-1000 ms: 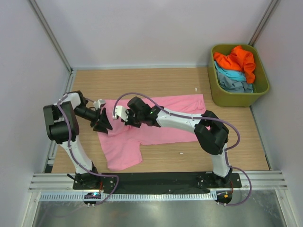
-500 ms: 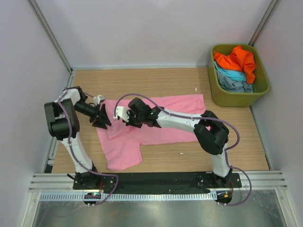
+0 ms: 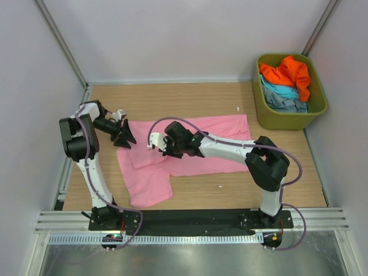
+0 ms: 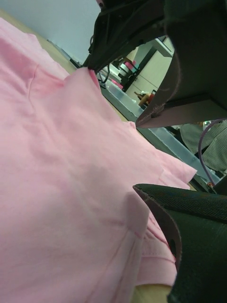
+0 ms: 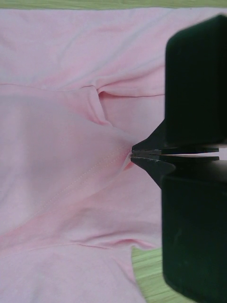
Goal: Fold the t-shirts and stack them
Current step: Fold the tshirt
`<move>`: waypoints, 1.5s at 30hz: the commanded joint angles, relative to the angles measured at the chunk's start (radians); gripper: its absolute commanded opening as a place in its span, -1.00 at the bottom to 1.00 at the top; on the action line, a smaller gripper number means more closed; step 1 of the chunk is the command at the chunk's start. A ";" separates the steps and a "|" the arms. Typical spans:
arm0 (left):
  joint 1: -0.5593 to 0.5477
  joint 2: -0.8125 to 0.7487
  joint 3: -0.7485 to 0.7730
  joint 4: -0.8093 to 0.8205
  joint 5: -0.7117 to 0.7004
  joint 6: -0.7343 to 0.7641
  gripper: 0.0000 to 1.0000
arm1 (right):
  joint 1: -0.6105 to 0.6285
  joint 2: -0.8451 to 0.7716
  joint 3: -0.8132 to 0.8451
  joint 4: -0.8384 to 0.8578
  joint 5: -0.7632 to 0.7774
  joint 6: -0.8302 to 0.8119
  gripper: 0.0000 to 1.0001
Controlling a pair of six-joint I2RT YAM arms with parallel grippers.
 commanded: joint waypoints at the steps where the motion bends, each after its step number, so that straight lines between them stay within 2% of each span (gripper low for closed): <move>1: -0.016 0.026 0.034 0.014 0.016 -0.027 0.04 | -0.016 -0.088 -0.021 0.002 0.006 -0.017 -0.98; 5: -0.028 0.044 0.034 0.025 0.015 -0.034 0.04 | -0.016 -0.078 -0.026 0.014 0.005 -0.011 -0.98; 8: -0.030 0.049 0.042 0.031 0.013 -0.039 0.03 | -0.016 -0.069 -0.014 0.022 0.014 -0.009 -0.73; 9: -0.030 0.043 0.042 0.031 0.013 -0.039 0.03 | -0.016 -0.066 -0.011 0.021 0.016 -0.007 -0.53; 11: -0.031 0.026 0.044 0.031 0.015 -0.038 0.03 | -0.017 -0.068 0.000 0.013 0.016 -0.007 -0.38; 15: -0.030 -0.028 0.042 0.029 0.019 -0.036 0.03 | -0.034 -0.081 0.005 0.065 0.057 0.032 -0.30; 17: -0.028 -0.054 0.043 0.035 0.024 -0.042 0.03 | -0.050 -0.078 0.012 0.090 0.078 0.074 -0.29; 18: -0.031 -0.062 0.047 0.064 0.023 -0.062 0.03 | -0.063 -0.068 0.018 0.119 0.091 0.147 -0.27; 21: -0.027 -0.062 0.069 0.133 0.009 -0.123 0.04 | -0.157 -0.036 0.075 0.154 0.114 0.271 -0.17; 23: -0.027 -0.004 0.148 0.124 -0.002 -0.148 0.04 | -0.237 0.015 0.136 0.154 0.117 0.364 -0.04; 25: -0.027 0.036 0.232 0.111 -0.014 -0.165 0.04 | -0.281 0.067 0.170 0.143 0.109 0.376 -0.02; 32: -0.030 0.130 0.358 0.100 -0.105 -0.162 0.03 | -0.445 0.178 0.261 0.058 0.057 0.387 0.03; 39: -0.034 0.159 0.317 0.103 -0.191 -0.157 0.03 | -0.542 0.201 0.278 -0.007 0.052 0.393 0.06; 45: -0.034 0.190 0.355 0.101 -0.280 -0.168 0.03 | -0.613 0.193 0.275 -0.076 0.062 0.393 0.08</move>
